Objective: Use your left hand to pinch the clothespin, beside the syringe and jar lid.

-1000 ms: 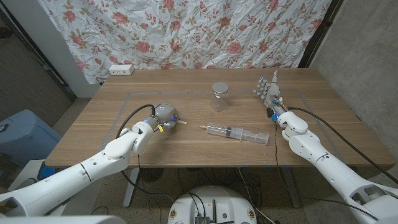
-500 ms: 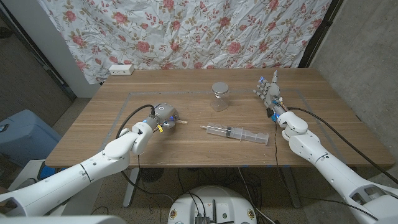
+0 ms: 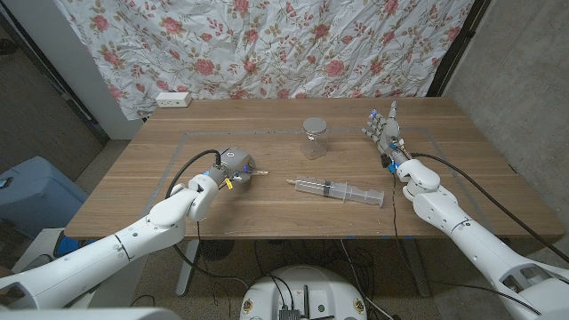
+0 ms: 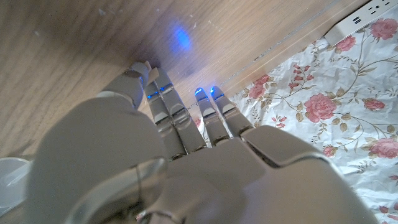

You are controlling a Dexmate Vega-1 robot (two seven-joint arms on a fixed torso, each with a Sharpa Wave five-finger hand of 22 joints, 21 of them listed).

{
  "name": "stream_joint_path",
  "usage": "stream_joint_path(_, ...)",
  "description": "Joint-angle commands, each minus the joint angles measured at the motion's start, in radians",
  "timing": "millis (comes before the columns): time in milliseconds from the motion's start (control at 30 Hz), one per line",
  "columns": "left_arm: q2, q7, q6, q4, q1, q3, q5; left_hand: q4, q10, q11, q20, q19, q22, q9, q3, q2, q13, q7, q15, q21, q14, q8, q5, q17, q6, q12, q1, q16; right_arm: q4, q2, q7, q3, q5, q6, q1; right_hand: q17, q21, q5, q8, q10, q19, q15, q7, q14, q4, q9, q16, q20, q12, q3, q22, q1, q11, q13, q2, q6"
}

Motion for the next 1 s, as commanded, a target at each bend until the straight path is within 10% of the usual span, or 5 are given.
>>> stream_joint_path(33,0.001,0.000,-0.017,0.005,-0.016,0.000,-0.007,-0.001,0.005,-0.001,0.001,0.012,0.003,0.007,-0.008,0.002,0.003,0.017,-0.134,0.002,0.012,-0.004,0.000,0.003,0.079,-0.001,0.014,0.005,0.002,0.000,0.001,0.000,0.000,0.002,0.000,0.003,0.004,0.005,0.006,0.001,0.004,-0.034,-0.007,-0.009,0.000,0.002,0.006,-0.001,0.007,-0.005,0.005,0.000,-0.007,0.003,0.072,-0.003)
stream_joint_path(1000,0.040,0.012,-0.062,-0.036,-0.008,-0.039,-0.023,0.003,0.014,-0.002,0.004,0.020,0.003,0.009,-0.013,0.019,0.005,0.009,-0.135,-0.001,0.030,-0.010,0.000,0.003,0.096,-0.007,0.018,0.002,0.000,0.000,0.000,0.000,0.000,0.001,0.000,0.003,0.004,0.005,0.006,-0.001,0.004,-0.035,-0.008,-0.010,0.000,0.002,0.005,-0.001,0.007,-0.005,0.005,0.000,-0.007,0.003,0.072,-0.003)
